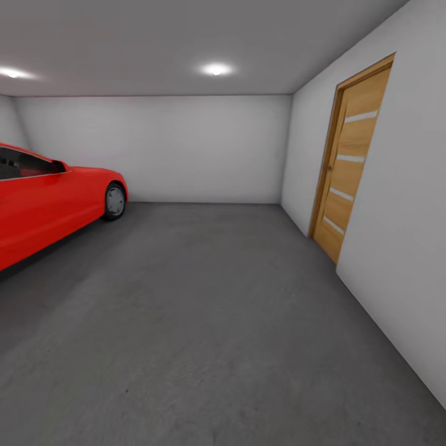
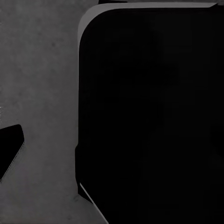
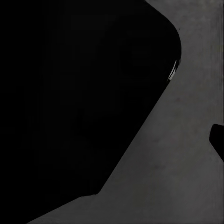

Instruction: Move the two storage containers from the living room to the garage. In the garage, place one container on the floor and stack the other container on top of it (either order is fine).

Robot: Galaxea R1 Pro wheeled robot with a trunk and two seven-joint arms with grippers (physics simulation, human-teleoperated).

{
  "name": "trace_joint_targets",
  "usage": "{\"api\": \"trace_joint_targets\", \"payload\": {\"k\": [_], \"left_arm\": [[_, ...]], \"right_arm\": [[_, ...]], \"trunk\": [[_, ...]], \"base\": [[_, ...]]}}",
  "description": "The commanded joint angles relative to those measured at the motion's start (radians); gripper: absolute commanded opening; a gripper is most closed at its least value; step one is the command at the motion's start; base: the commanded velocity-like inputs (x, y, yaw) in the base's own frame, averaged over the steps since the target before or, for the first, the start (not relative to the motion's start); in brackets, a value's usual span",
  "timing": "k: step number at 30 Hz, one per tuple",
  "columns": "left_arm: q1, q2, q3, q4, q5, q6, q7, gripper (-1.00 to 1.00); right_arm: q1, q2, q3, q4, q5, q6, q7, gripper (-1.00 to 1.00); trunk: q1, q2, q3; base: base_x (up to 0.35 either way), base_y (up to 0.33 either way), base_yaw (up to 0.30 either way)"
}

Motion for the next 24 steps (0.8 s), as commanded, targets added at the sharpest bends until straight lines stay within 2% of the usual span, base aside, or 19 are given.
{"api": "trace_joint_targets", "payload": {"k": [1, 24], "left_arm": [[0.0, 0.0, 0.0, 0.0, 0.005, -0.002, 0.0, 1.0], [0.0, -0.001, 0.0, 0.0, 0.006, -0.002, 0.0, 1.0]], "right_arm": [[0.0, 0.0, 0.005, 0.0, -0.005, -0.003, 0.0, 1.0], [0.0, 0.0, 0.005, 0.0, -0.005, -0.003, 0.0, 1.0]], "trunk": [[0.001, 0.0, -0.001], [0.001, 0.0, -0.001]], "base": [[0.323, 0.0, 0.0], [0.323, 0.0, 0.0]]}}
